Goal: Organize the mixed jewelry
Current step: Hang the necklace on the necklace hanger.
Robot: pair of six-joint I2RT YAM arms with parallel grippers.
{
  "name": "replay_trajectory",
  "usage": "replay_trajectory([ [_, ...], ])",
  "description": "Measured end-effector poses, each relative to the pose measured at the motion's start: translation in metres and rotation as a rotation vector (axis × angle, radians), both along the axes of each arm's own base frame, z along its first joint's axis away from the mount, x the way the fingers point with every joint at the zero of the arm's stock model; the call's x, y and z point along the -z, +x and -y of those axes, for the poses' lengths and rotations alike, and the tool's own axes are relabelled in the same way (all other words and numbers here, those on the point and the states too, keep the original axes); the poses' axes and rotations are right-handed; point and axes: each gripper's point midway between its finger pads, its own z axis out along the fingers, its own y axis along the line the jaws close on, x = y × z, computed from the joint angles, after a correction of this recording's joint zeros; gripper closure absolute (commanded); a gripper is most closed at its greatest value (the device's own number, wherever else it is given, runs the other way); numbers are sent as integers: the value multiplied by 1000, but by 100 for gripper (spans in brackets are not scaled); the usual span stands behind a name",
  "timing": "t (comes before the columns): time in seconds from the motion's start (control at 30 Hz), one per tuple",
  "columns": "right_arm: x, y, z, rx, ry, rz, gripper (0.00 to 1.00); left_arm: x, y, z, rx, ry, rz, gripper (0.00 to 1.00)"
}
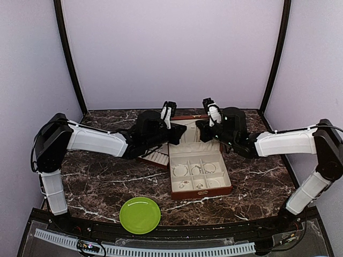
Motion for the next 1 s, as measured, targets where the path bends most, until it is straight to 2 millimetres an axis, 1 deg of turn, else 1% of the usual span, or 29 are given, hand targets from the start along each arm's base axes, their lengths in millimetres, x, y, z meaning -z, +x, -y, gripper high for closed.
replay_trajectory([
  [0.27,9,5,-4,5,-12,-33,100,3,0,-1,-9,3,-11,98],
  [0.43,13,5,-4,5,-15,-45,100,3,0,-1,-7,4,-12,89],
  [0.57,13,5,-4,5,-15,-47,100,3,-2,1,-5,8,-9,77],
  [0.67,13,5,-4,5,-15,-47,100,3,-5,3,-4,9,-8,70],
  [0.73,13,5,-3,6,-15,-47,96,4,-6,4,-5,12,-5,68],
  [0.87,13,4,-4,3,-10,-51,82,9,-8,3,-6,22,-9,67],
  [1.0,13,3,-6,-9,-2,-55,75,9,-9,2,-4,25,-7,64],
])
